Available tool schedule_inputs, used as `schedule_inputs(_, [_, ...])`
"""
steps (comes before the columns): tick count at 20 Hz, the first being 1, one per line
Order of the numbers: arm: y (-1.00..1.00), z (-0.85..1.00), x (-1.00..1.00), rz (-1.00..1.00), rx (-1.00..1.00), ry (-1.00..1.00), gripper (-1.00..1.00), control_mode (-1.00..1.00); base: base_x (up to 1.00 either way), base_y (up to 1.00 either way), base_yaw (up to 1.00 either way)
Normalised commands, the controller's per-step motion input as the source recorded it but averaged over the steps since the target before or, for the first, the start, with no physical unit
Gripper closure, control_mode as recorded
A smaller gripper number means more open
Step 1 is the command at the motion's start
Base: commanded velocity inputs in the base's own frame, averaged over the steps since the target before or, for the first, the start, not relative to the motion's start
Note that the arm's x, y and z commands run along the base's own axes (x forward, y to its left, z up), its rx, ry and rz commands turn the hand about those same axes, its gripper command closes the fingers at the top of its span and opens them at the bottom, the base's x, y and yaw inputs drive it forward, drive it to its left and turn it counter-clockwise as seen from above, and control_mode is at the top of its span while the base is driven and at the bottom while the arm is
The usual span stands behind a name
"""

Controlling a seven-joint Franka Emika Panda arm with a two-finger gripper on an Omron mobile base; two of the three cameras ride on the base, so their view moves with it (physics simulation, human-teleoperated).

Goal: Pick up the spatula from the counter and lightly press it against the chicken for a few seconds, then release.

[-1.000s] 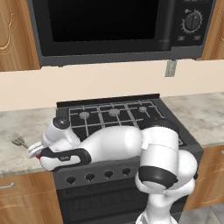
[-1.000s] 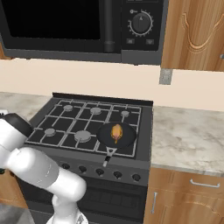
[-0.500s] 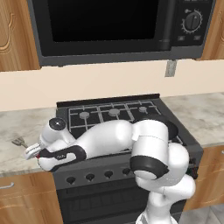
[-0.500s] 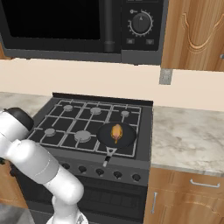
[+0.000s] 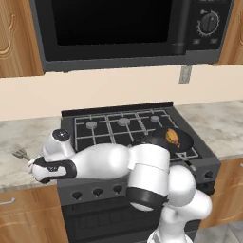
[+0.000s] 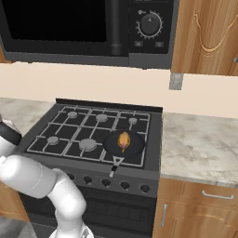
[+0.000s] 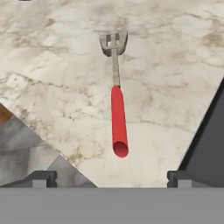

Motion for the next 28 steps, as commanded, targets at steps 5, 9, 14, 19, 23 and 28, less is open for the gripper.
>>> schedule_inputs(5, [0.19,-0.17,0.26,0.00,-0.01,0.05,-1.00,-1.00,0.00,0.00,0.00])
schedule_inputs(9, [0.25,-0.12,0.32,0.00,-0.02,0.05,-1.00,-1.00,0.00,0.00,0.00])
schedule_inputs(14, [0.36,-0.06,0.41,0.00,-0.04,0.06,-1.00,-1.00,0.00,0.00,0.00])
schedule_inputs(19, [0.41,-0.18,0.35,0.00,-0.06,0.09,-1.00,-1.00,0.00,0.00,0.00])
schedule_inputs(23, [0.30,-0.27,0.21,-0.01,-0.08,0.09,1.00,-1.00,0.00,0.00,0.00])
schedule_inputs(28, [0.00,-0.22,0.02,0.00,-0.05,0.02,1.00,-1.00,0.00,0.00,0.00])
